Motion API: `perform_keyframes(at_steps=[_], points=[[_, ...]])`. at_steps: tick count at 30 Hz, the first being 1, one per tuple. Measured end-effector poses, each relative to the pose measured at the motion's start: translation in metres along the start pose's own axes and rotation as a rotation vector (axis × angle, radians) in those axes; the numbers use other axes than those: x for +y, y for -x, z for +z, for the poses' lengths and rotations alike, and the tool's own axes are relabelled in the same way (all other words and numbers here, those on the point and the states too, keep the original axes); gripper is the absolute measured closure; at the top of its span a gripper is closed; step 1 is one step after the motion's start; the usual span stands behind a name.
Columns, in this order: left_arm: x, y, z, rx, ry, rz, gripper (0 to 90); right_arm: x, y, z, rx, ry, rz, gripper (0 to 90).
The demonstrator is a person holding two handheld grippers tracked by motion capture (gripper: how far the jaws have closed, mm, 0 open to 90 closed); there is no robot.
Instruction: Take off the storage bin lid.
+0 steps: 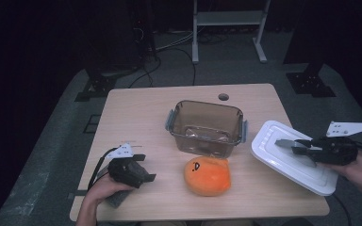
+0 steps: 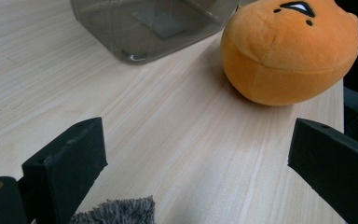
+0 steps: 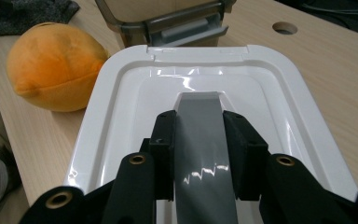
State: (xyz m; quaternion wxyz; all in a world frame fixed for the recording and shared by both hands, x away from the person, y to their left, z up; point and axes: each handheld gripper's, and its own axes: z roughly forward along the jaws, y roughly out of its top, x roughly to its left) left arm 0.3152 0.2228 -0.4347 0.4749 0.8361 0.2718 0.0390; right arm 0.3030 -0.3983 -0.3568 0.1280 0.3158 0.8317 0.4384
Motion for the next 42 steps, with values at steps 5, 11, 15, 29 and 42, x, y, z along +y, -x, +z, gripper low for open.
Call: perform_keyframes(at_steps=[5, 11, 15, 29, 42], points=[[0.000, 0.000, -0.001, 0.002, 0.001, 0.001, 3.3, -0.011, 0.000, 0.008, 0.007, -0.021, 0.012, 65.4], [0.000, 0.001, 0.000, 0.001, 0.000, 0.002, 3.3, -0.021, 0.001, 0.015, 0.009, -0.029, 0.031, 65.4], [0.000, 0.001, 0.000, 0.001, -0.001, 0.005, 3.3, -0.025, 0.000, 0.018, 0.015, -0.027, 0.037, 65.4], [0.000, 0.002, -0.001, 0.001, -0.001, 0.007, 3.3, -0.040, -0.004, 0.040, 0.042, -0.052, 0.055, 65.4], [0.000, 0.002, -0.002, 0.002, -0.001, 0.012, 3.3, -0.048, -0.006, 0.057, 0.063, -0.048, 0.068, 65.3]])
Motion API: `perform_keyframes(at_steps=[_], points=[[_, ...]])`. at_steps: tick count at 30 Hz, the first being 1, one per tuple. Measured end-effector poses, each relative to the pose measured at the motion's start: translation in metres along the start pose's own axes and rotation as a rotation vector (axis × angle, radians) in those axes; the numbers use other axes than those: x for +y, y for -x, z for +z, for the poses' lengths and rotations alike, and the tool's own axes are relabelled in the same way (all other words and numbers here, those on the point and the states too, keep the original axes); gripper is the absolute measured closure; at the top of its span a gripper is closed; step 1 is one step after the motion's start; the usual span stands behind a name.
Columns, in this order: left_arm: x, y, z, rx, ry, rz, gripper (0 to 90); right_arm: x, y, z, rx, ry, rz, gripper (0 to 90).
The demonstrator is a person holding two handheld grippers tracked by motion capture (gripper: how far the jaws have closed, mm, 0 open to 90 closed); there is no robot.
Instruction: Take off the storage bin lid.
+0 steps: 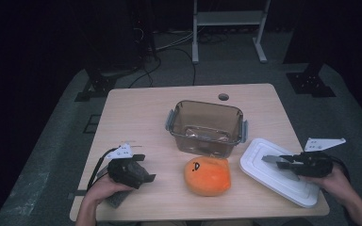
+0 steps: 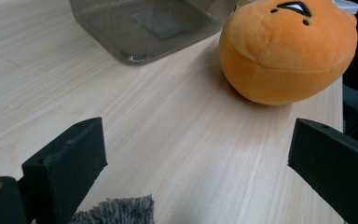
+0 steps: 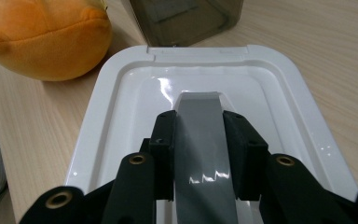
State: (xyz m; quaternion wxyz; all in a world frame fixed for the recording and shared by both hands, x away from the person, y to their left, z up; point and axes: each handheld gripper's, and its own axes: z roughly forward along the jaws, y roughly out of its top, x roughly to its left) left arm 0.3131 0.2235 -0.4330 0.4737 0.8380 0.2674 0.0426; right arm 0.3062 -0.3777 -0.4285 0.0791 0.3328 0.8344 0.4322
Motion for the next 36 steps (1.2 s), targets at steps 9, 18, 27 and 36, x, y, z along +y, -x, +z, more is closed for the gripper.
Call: perform_keyframes(at_steps=[9, 18, 27, 36], points=[[0.000, 0.001, 0.001, -0.001, -0.002, -0.001, 3.3, -0.006, -0.001, 0.007, 0.008, 0.004, 0.011, 65.3], [0.001, 0.001, 0.001, -0.002, -0.002, 0.003, 3.3, -0.013, -0.002, 0.014, 0.014, 0.000, 0.017, 65.3], [0.001, 0.001, 0.001, -0.002, 0.000, 0.003, 3.3, -0.018, -0.004, 0.018, 0.017, -0.001, 0.019, 65.2], [0.001, 0.001, 0.000, -0.003, 0.000, 0.003, 3.3, -0.024, -0.006, 0.022, 0.026, -0.007, 0.028, 64.8]])
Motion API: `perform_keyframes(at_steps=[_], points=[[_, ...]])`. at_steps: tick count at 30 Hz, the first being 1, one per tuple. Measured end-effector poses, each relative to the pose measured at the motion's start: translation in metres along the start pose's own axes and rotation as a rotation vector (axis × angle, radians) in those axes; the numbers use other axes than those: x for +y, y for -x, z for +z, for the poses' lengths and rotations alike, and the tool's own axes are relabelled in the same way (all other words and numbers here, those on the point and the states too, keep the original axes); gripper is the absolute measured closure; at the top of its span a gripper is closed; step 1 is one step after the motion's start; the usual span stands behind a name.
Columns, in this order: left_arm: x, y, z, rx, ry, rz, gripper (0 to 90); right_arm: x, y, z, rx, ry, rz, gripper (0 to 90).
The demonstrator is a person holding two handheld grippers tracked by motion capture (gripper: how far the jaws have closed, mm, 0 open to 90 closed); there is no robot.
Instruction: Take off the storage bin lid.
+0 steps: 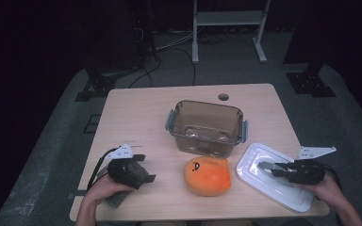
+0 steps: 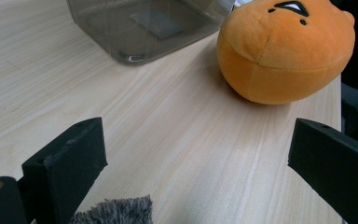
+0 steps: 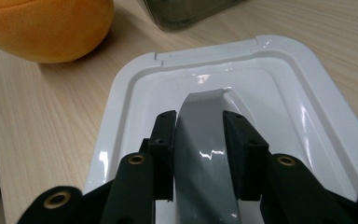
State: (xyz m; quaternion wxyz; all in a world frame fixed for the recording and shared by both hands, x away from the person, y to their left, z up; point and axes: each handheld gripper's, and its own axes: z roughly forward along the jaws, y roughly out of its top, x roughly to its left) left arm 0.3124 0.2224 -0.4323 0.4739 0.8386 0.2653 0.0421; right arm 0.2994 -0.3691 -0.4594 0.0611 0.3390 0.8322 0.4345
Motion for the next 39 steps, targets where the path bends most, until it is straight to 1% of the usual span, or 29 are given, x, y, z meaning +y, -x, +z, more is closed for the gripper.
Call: perform_keyframes(at_steps=[4, 7, 11, 15, 18, 24, 29, 33, 35, 36, 39], points=[[0.000, 0.000, 0.000, -0.001, 0.000, -0.001, 3.3, 0.000, -0.001, -0.001, 0.000, -0.003, 0.004, 64.2], [0.000, 0.000, 0.000, 0.000, 0.003, -0.001, 3.3, 0.003, -0.002, -0.003, 0.000, 0.007, -0.004, 59.5], [0.000, 0.000, -0.001, 0.000, 0.002, 0.002, 3.3, 0.009, -0.003, -0.007, -0.006, 0.007, -0.015, 52.9], [0.000, 0.000, -0.001, 0.000, 0.001, 0.001, 3.3, 0.018, -0.007, -0.010, -0.013, 0.015, -0.036, 45.4], [0.000, 0.000, 0.000, -0.002, 0.000, -0.004, 3.3, 0.026, -0.010, -0.012, -0.007, 0.020, -0.046, 42.3], [0.000, 0.000, -0.001, -0.002, -0.003, -0.001, 3.3, 0.045, -0.021, -0.013, 0.025, 0.037, -0.086, 36.9], [0.000, 0.000, -0.001, -0.001, -0.004, 0.001, 3.3, 0.061, -0.033, -0.011, 0.081, 0.042, -0.109, 31.8], [0.000, 0.000, -0.002, 0.000, 0.002, 0.001, 3.3, 0.075, -0.043, -0.007, 0.109, 0.038, -0.147, 31.3], [0.000, 0.000, -0.002, 0.000, 0.003, 0.001, 3.3, 0.078, -0.045, -0.006, 0.115, 0.038, -0.153, 31.3], [0.000, -0.001, -0.002, 0.000, 0.005, 0.000, 3.3, 0.085, -0.050, -0.004, 0.132, 0.044, -0.171, 31.3], [0.000, -0.001, -0.002, 0.000, 0.004, 0.001, 3.3, 0.092, -0.055, -0.002, 0.153, 0.051, -0.184, 31.3]])
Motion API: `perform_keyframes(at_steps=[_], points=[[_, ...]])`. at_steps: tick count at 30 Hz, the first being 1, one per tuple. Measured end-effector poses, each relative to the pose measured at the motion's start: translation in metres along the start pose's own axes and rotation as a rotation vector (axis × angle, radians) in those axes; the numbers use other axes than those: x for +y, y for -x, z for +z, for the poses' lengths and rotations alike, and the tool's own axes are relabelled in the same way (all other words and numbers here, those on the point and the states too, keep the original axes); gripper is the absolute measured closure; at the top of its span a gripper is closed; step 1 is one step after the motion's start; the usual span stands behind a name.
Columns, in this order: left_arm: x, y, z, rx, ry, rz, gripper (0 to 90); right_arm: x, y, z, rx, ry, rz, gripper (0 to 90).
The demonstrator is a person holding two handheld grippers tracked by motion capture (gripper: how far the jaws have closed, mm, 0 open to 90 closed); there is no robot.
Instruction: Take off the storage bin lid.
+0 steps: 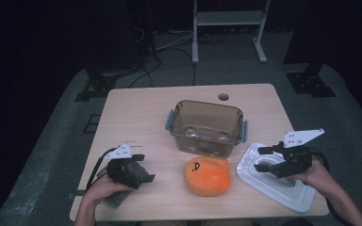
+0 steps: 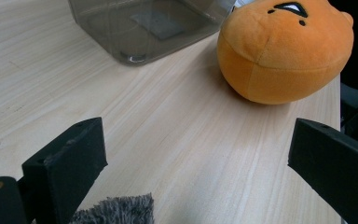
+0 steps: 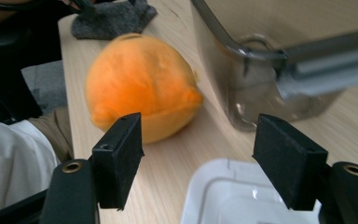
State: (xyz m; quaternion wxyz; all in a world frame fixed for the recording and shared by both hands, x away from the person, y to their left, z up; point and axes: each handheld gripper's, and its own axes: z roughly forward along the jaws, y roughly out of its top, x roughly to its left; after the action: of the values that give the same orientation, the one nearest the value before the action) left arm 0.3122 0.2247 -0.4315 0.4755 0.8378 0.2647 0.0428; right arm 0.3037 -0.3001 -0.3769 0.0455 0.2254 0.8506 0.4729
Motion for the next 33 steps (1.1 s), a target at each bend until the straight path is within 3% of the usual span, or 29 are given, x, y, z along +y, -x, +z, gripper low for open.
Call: perform_keyframes(at_steps=[13, 33], points=[[0.000, 0.000, -0.002, 0.004, 0.005, -0.004, 3.3, 0.036, -0.018, 0.024, 0.087, -0.012, -0.090, 31.7], [-0.001, -0.001, -0.003, 0.007, 0.005, 0.000, 3.2, 0.062, -0.032, 0.067, 0.171, -0.038, -0.156, 33.3]])
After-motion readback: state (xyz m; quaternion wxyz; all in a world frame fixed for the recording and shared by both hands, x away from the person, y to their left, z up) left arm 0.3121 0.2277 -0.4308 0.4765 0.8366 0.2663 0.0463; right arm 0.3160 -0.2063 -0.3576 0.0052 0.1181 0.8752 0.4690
